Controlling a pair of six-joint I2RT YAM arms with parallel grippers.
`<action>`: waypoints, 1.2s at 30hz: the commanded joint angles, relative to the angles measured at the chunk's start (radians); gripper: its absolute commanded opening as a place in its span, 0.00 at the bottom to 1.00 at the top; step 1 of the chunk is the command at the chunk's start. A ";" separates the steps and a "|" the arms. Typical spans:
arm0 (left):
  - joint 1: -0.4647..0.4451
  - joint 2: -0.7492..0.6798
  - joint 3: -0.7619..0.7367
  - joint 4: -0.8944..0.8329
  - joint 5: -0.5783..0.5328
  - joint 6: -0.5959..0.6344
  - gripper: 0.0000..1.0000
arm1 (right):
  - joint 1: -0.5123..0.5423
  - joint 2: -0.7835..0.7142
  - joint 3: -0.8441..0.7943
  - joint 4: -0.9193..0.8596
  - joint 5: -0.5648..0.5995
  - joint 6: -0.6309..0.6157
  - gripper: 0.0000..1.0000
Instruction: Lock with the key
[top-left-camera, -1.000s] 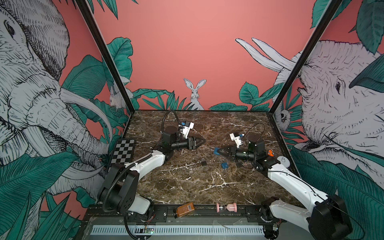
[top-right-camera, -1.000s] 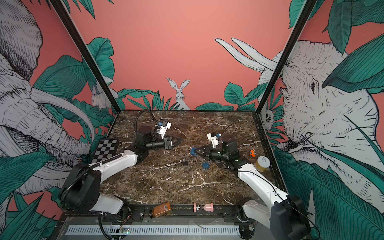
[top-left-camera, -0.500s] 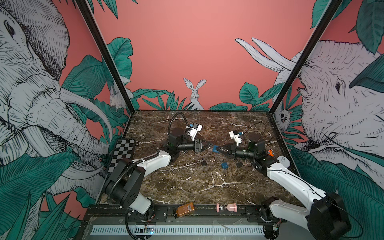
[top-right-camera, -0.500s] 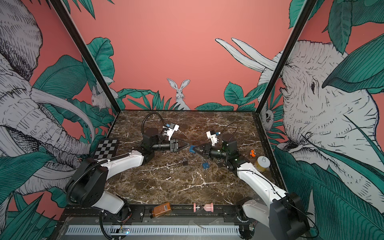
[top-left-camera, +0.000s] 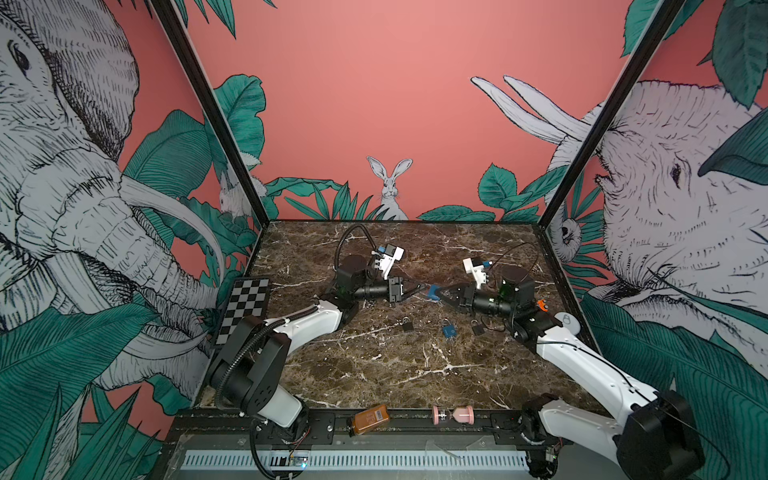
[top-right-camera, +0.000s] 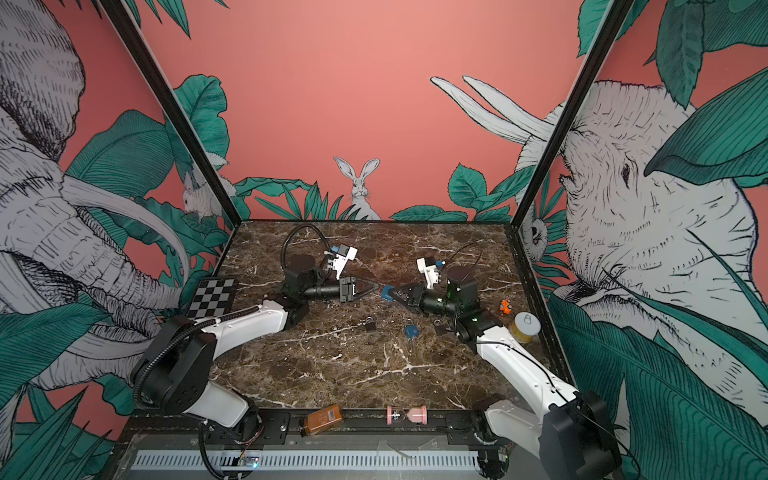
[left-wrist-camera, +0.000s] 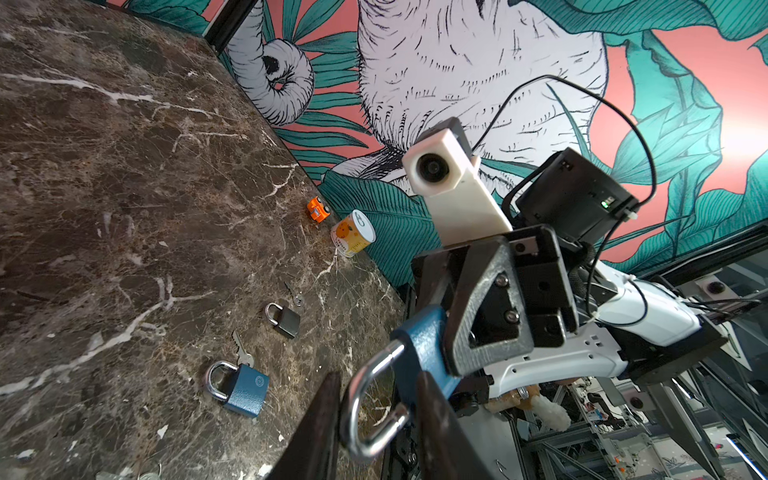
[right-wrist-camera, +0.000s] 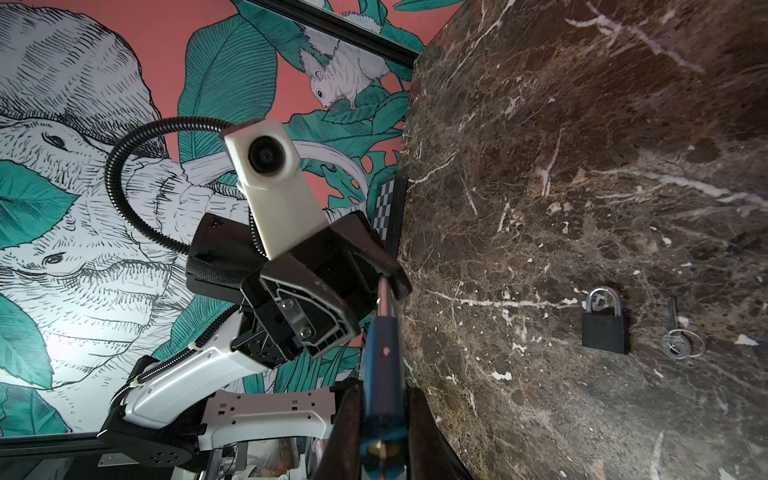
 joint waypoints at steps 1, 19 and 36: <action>-0.006 -0.008 0.008 0.038 0.030 -0.011 0.30 | -0.006 -0.024 0.040 0.060 0.017 -0.030 0.00; -0.022 -0.027 0.043 0.175 0.096 -0.169 0.00 | -0.007 -0.063 0.075 -0.076 -0.002 -0.273 0.00; -0.153 -0.125 0.129 -0.104 0.101 0.054 0.00 | -0.007 -0.035 0.077 0.036 -0.018 -0.225 0.00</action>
